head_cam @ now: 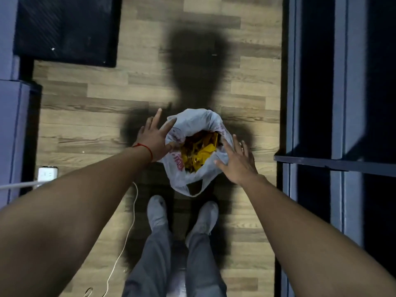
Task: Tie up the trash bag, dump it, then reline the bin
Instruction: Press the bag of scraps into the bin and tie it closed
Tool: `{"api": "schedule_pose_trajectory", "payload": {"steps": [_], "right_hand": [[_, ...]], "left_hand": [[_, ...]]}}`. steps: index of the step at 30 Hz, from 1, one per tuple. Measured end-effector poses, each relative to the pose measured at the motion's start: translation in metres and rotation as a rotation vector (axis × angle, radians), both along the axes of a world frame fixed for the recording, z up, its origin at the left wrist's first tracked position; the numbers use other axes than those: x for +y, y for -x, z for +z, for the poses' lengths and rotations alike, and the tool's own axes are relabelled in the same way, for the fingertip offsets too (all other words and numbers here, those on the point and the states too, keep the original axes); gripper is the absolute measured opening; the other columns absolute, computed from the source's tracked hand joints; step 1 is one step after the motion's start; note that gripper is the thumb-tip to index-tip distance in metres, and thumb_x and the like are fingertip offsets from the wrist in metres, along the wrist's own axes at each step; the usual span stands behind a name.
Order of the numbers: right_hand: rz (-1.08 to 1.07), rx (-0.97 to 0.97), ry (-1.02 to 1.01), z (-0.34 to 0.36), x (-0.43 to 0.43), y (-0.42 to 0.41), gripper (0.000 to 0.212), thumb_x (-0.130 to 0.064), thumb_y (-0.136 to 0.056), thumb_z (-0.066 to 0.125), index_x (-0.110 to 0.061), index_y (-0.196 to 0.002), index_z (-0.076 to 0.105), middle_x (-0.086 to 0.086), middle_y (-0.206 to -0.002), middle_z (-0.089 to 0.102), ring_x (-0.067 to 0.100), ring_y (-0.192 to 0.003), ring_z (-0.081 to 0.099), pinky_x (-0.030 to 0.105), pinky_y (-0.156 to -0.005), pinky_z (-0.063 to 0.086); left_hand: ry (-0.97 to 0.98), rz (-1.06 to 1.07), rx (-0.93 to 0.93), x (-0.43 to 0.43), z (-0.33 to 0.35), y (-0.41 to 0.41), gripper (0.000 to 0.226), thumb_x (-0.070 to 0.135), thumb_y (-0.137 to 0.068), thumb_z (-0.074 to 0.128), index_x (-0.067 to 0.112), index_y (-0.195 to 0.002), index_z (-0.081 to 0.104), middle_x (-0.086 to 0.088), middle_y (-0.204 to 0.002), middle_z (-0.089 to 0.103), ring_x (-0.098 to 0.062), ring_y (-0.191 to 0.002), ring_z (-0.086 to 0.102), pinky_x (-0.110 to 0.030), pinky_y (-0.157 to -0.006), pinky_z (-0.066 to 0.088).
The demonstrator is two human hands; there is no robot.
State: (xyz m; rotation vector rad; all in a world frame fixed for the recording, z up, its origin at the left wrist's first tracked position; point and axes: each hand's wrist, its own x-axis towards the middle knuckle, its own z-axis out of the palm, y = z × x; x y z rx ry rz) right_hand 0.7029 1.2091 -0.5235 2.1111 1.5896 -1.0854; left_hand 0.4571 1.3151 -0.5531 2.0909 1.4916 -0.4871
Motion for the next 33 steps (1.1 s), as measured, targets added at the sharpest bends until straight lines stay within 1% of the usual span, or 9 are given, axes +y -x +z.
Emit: {"api": "schedule_pose_trajectory", "payload": {"steps": [8,11,14,17,20,25,29,31,33], "right_hand": [[-0.011,-0.015,-0.022,-0.1,0.012,-0.003,0.078,-0.059,-0.093,0.045,-0.04,-0.153,-0.002,-0.004,-0.162,-0.02,0.031,-0.149,-0.015,0.056,-0.119,0.005],[-0.028,-0.014,-0.027,-0.119,0.012,0.001,0.079,-0.057,-0.092,0.05,-0.042,-0.153,0.002,-0.005,-0.161,-0.024,0.034,-0.148,-0.017,0.061,-0.115,0.009],[-0.043,-0.001,-0.04,-0.129,0.011,0.003,0.08,-0.044,-0.093,0.056,-0.04,-0.154,0.005,-0.002,-0.16,-0.028,0.038,-0.148,-0.014,0.06,-0.116,0.015],[0.011,-0.023,-0.094,-0.142,0.006,0.001,0.081,-0.026,-0.092,0.061,-0.031,-0.155,0.009,0.005,-0.159,-0.029,0.037,-0.149,-0.007,0.05,-0.12,0.017],[0.027,-0.024,-0.116,-0.15,0.009,-0.005,0.083,-0.011,-0.088,0.064,-0.029,-0.154,0.017,0.002,-0.159,-0.028,0.037,-0.149,0.0,0.048,-0.117,0.025],[0.167,0.002,-0.12,-0.149,0.032,-0.01,0.092,-0.003,-0.086,0.06,-0.028,-0.156,0.006,0.001,-0.162,-0.022,0.036,-0.149,-0.001,0.048,-0.119,0.02],[0.208,0.009,-0.168,-0.144,0.042,-0.006,0.083,-0.011,-0.09,0.059,-0.034,-0.155,0.012,0.001,-0.162,-0.021,0.034,-0.15,-0.005,0.047,-0.12,0.018],[0.176,0.011,-0.303,-0.142,0.034,-0.002,0.078,-0.02,-0.089,0.062,-0.037,-0.153,0.019,0.006,-0.163,-0.017,0.037,-0.15,-0.003,0.051,-0.119,0.019],[0.126,0.015,-0.399,-0.144,0.018,0.003,0.075,-0.03,-0.091,0.06,-0.04,-0.152,0.019,0.01,-0.163,-0.015,0.037,-0.15,-0.004,0.056,-0.118,0.018]], "left_hand": [[-0.005,-0.088,-0.038,0.026,-0.101,-0.02,0.078,0.059,-0.087,0.051,0.052,-0.146,0.001,-0.01,-0.159,-0.018,-0.038,-0.146,0.0,-0.06,-0.114,0.019],[0.015,-0.117,-0.042,0.035,-0.115,-0.024,0.078,0.058,-0.087,0.052,0.054,-0.145,0.001,-0.011,-0.159,-0.018,-0.041,-0.145,0.005,-0.06,-0.112,0.025],[0.137,-0.113,-0.09,0.04,-0.122,-0.027,0.072,0.053,-0.09,0.05,0.058,-0.142,0.0,-0.006,-0.16,-0.016,-0.043,-0.141,0.021,-0.053,-0.104,0.041],[0.168,-0.1,-0.142,0.034,-0.127,-0.024,0.072,0.052,-0.093,0.046,0.056,-0.143,-0.005,-0.003,-0.162,-0.006,-0.039,-0.141,0.024,-0.048,-0.105,0.039],[0.106,-0.069,-0.209,0.025,-0.131,-0.016,0.073,0.054,-0.092,0.045,0.052,-0.145,-0.006,-0.004,-0.162,-0.001,-0.036,-0.142,0.023,-0.047,-0.106,0.038],[0.147,0.07,-0.212,-0.002,-0.126,0.0,0.078,0.053,-0.092,0.046,0.05,-0.145,-0.011,-0.003,-0.161,-0.004,-0.036,-0.138,0.032,-0.045,-0.096,0.045],[0.143,0.101,-0.208,-0.01,-0.123,0.01,0.073,0.052,-0.094,0.043,0.052,-0.145,-0.008,-0.003,-0.161,0.001,-0.035,-0.132,0.041,-0.045,-0.093,0.049],[0.126,0.074,-0.217,-0.003,-0.125,0.01,0.068,0.053,-0.094,0.042,0.055,-0.144,-0.004,-0.002,-0.162,-0.006,-0.035,-0.14,0.03,-0.049,-0.1,0.045],[0.095,0.037,-0.25,0.008,-0.127,0.006,0.066,0.053,-0.093,0.042,0.056,-0.144,-0.001,-0.002,-0.161,-0.012,-0.035,-0.146,0.013,-0.053,-0.109,0.036]]}}
